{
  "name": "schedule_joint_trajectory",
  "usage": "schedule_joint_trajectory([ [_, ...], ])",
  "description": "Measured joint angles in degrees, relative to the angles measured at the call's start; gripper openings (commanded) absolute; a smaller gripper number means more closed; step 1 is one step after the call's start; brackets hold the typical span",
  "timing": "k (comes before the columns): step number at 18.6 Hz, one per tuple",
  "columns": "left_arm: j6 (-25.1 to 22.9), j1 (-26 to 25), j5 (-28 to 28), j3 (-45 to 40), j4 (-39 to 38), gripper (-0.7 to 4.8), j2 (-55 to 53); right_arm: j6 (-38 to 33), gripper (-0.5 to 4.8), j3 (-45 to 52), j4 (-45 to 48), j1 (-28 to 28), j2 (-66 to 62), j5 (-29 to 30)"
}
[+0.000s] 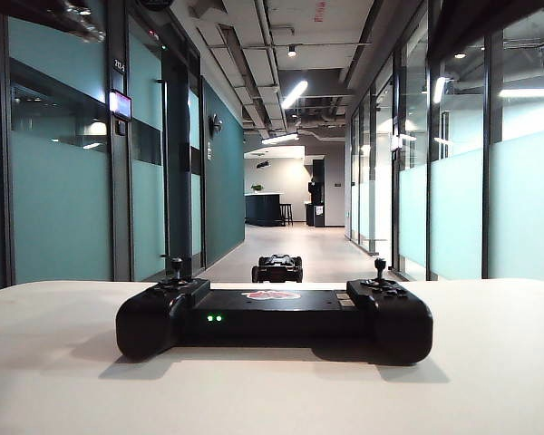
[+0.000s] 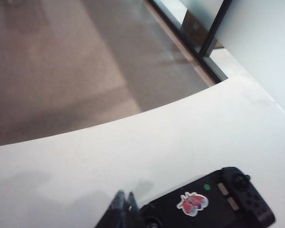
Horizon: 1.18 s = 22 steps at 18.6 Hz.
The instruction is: Push the left joystick on the remote control sitting on the white table forward to make the robot dog walk in a straight line until it approaches the door.
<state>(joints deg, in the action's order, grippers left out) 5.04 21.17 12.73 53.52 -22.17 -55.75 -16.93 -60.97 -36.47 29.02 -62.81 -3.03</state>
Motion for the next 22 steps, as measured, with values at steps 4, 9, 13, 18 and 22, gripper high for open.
schedule_joint_trajectory([
  [4, 2.8, 1.9, 3.7, 0.9, -1.2, -0.05, -3.6, -3.0, -0.05, -2.3, -5.3, 2.2, -6.0, 0.7],
  [9, 3.6, 2.1, 5.2, 0.9, -3.1, -0.05, -5.4, -6.5, 1.68, -2.2, -11.3, 4.0, -13.5, 3.7],
  [13, 3.6, 2.0, 5.2, 0.9, -2.1, -0.05, -5.4, -7.8, 3.32, -2.3, -13.6, 4.9, -18.9, 6.3],
  [18, 3.6, 2.0, 6.1, 0.9, -2.1, -0.05, -5.4, -9.0, 3.33, -2.3, -14.3, 5.2, -23.0, 6.7],
  [22, 3.6, 2.1, 6.4, 0.9, -2.1, -0.05, -5.4, -9.4, 3.37, -2.3, -13.9, 5.2, -25.9, 5.6],
])
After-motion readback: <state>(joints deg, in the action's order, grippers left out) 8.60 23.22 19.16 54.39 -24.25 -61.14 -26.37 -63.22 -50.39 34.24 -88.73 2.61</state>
